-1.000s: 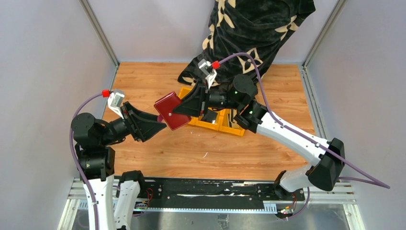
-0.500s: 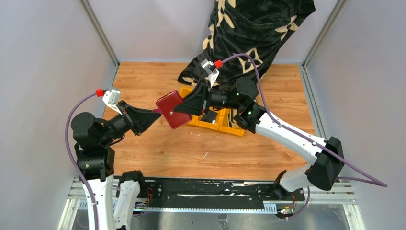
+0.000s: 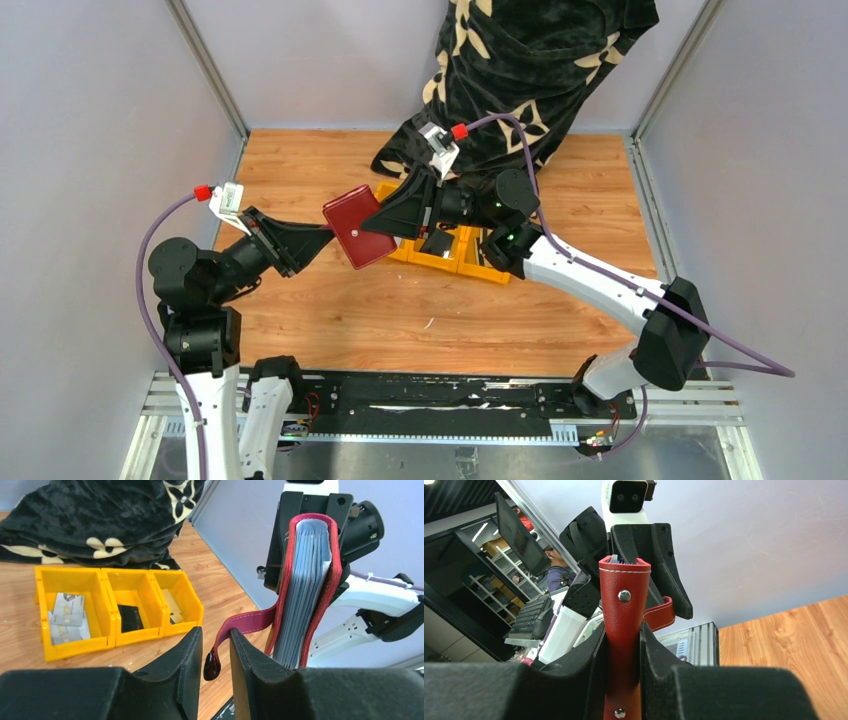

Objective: Take the credit cards out of the card holder
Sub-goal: Open the card holder.

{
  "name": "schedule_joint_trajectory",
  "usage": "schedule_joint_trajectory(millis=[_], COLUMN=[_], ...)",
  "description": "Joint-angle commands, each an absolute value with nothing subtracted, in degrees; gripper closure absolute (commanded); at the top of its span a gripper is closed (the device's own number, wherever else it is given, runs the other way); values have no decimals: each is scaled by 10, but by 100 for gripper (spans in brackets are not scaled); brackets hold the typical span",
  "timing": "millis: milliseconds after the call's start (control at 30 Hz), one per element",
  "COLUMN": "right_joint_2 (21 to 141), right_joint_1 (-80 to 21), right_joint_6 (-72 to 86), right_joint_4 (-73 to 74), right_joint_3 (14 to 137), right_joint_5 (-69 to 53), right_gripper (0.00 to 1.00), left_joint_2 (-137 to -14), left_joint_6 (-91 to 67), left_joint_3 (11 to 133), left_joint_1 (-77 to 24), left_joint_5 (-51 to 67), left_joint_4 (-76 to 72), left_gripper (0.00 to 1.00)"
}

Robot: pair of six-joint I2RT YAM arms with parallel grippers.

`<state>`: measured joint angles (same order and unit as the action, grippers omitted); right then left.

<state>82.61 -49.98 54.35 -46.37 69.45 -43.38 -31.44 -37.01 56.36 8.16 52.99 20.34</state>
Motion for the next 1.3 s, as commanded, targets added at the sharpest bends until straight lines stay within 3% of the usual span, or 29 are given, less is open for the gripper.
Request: schedule_joint_trajectory(millis=[0, 200, 367, 500, 600, 733, 833, 1000, 1267], right_joint_2=[833, 825, 820, 812, 810, 808, 794, 745, 715], right_joint_1=[-497, -497, -497, -493, -490, -482, -458, -420, -449], right_joint_6=[583, 572, 563, 553, 554, 551, 535, 463, 274], right_joint_4=[-548, -541, -529, -510, -509, -493, -464, -374, -214], right_joint_3=[688, 677, 672, 665, 662, 661, 658, 657, 696], right_joint_5=[-440, -439, -435, -424, -421, -429, -436, -434, -452], right_gripper=[100, 100, 99, 87, 85, 45, 28, 22, 19], left_joint_2=[-311, -312, -310, -309, -309, -309, -312, -320, -337], left_joint_6=[-412, -419, -411, -338, -287, -215, -142, 25, 161], left_joint_3=[552, 546, 545, 570, 585, 611, 635, 671, 710], left_joint_1=[81, 81, 81, 81, 81, 81, 81, 81, 81], left_joint_5=[525, 532, 556, 552, 550, 539, 527, 514, 510], left_joint_4=[158, 147, 139, 196, 234, 275, 299, 361, 444], left_gripper=[67, 72, 88, 97, 100, 100, 100, 100, 100])
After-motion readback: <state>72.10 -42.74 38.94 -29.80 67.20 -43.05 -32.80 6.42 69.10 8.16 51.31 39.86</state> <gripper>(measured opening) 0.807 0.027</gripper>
